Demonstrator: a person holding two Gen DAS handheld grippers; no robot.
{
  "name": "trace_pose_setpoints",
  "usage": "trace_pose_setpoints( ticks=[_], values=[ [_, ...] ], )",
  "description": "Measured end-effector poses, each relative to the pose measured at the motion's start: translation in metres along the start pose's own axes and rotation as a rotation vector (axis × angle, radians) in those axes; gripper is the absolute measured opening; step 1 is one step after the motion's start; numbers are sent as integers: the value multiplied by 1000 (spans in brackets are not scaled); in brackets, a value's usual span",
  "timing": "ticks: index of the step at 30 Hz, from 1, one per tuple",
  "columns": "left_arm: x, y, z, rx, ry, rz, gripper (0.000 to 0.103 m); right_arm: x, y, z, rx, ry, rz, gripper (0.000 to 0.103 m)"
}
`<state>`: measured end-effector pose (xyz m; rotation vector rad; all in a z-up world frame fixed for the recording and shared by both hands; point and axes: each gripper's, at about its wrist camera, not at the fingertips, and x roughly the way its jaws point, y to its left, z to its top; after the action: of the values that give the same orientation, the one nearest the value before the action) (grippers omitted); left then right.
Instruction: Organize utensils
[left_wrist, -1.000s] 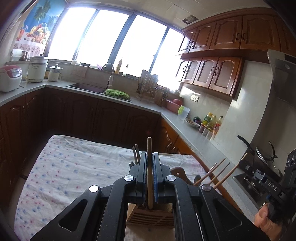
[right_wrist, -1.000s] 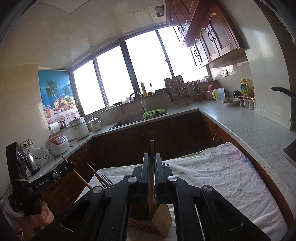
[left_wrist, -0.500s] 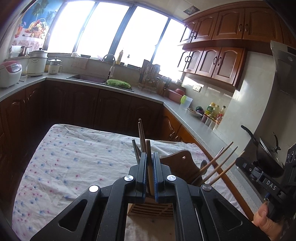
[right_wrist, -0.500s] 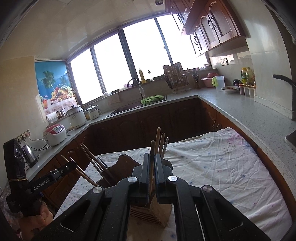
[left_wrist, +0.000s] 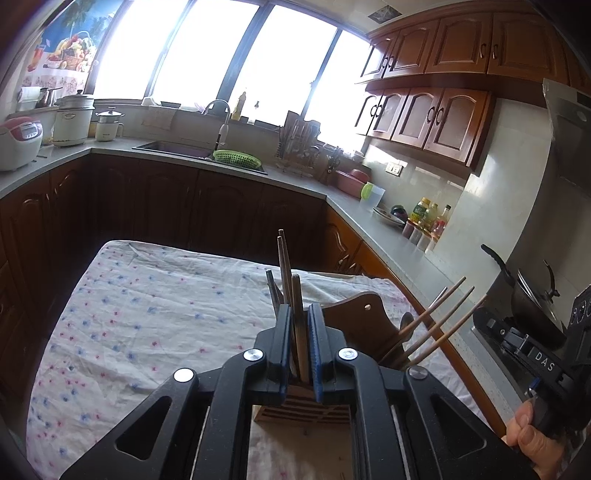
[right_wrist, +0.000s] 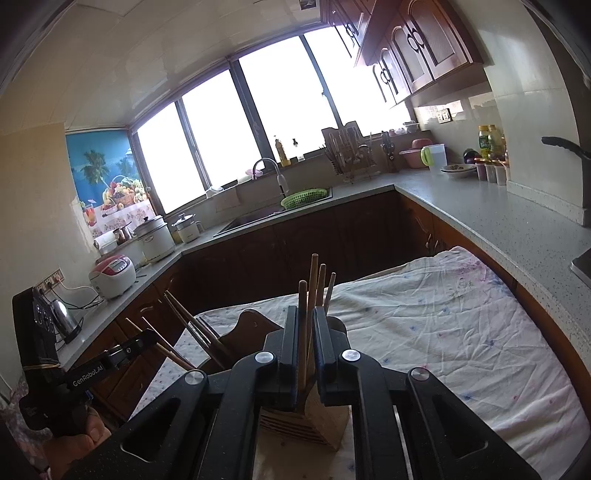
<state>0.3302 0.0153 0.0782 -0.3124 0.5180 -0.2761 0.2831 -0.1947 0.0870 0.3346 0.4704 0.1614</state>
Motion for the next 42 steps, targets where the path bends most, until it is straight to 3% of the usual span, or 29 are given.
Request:
trace_pose_setpoints(
  ticks=[2, 4, 7, 10, 11, 13, 30, 38, 42],
  values=[
    [-6, -1, 0, -4, -25, 14, 37, -3, -3, 1, 14, -6, -5, 21],
    [-12, -1, -2, -10, -36, 13, 44, -8, -7, 2, 26, -31, 6, 54],
    [-20, 0, -8, -21, -47, 21, 51, -20, -9, 2, 19, -79, -4, 68],
    [-29, 3, -17, -34, -51, 45, 72, -28, -9, -1, 26, -92, 7, 82],
    [-32, 3, -20, -33, -53, 50, 79, -30, -9, -3, 29, -95, 9, 83],
    [-38, 3, -27, -30, -55, 68, 81, -35, -9, -8, 25, -96, 13, 86],
    [-112, -1, -80, -37, -30, 89, 84, -75, -9, -61, 68, -25, 44, 91],
    [-171, -1, -114, -85, -59, 108, 89, -120, -4, -83, 72, -54, 70, 95],
    [-193, -8, -133, -45, -60, 113, 89, -138, -4, -99, 69, -69, 73, 97]
  ],
)
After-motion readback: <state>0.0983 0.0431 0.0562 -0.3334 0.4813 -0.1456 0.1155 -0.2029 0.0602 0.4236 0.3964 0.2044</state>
